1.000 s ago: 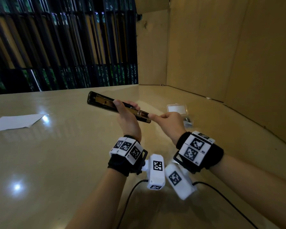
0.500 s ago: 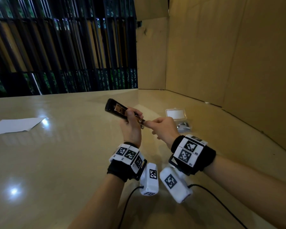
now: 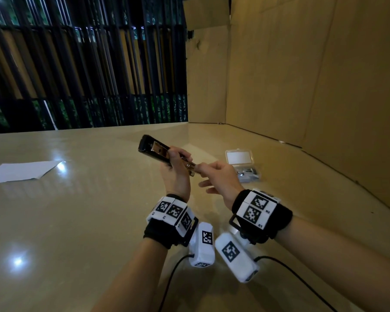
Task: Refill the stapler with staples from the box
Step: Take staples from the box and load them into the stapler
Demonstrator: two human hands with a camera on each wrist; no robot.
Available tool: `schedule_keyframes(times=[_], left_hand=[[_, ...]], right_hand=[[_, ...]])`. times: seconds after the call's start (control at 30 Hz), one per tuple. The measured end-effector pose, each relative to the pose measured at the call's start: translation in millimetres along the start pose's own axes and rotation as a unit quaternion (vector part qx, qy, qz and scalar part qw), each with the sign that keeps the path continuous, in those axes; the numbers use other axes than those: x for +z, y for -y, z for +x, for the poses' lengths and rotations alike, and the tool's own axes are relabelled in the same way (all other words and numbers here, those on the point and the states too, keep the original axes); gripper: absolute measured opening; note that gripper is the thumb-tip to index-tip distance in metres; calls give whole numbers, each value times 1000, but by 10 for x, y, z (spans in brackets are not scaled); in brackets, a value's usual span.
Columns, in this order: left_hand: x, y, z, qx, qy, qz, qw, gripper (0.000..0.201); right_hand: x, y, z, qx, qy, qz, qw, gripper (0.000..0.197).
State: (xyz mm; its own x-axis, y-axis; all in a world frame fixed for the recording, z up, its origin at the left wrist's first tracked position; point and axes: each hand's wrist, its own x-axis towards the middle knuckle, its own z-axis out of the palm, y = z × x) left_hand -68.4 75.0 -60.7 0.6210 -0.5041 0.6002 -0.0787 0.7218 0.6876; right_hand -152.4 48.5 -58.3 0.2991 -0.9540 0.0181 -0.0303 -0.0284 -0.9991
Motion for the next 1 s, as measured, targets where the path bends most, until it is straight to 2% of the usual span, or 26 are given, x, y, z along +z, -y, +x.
schedule_keyframes(times=[0.03,0.1,0.2,0.3,0.37,0.43,0.5,0.57,0.67,0.77,0.87,1.0], left_hand=[[-3,-9,9,-3,-12,-6,1000,66],[-7,-4,49,-31,-51,-24,998,59],[-18,57,126,-97,-95,-32,990,53],[-79,132,159,-136,-114,-62,982,53],[-140,171,180,-150,-120,-68,979,53],[-199,191,222,-168,-126,-76,975,54],[-240,196,273,-178,-134,-82,971,54],[-271,194,297,-184,-137,-80,970,55],[-290,207,316,-186,-141,-73,970,56],[-283,221,306,-192,-140,-66,969,56],[-248,219,269,-198,-131,-62,970,55],[-204,222,235,-204,-120,-77,969,53]], right_hand=[[-25,1,0,-4,2,27,1000,19],[-79,9,13,-16,15,76,997,13],[-159,27,81,-13,27,85,996,13],[-256,0,197,101,24,137,985,20],[-362,-46,259,140,53,44,988,17],[-488,-105,308,93,95,-158,978,7],[-598,-129,283,12,143,-346,927,14],[-672,-141,223,-30,225,-457,860,17],[-686,-158,111,-21,320,-530,785,18],[-617,-193,39,-16,348,-566,747,26],[-553,-177,51,6,337,-593,732,33],[-546,-106,141,30,254,-590,766,11]])
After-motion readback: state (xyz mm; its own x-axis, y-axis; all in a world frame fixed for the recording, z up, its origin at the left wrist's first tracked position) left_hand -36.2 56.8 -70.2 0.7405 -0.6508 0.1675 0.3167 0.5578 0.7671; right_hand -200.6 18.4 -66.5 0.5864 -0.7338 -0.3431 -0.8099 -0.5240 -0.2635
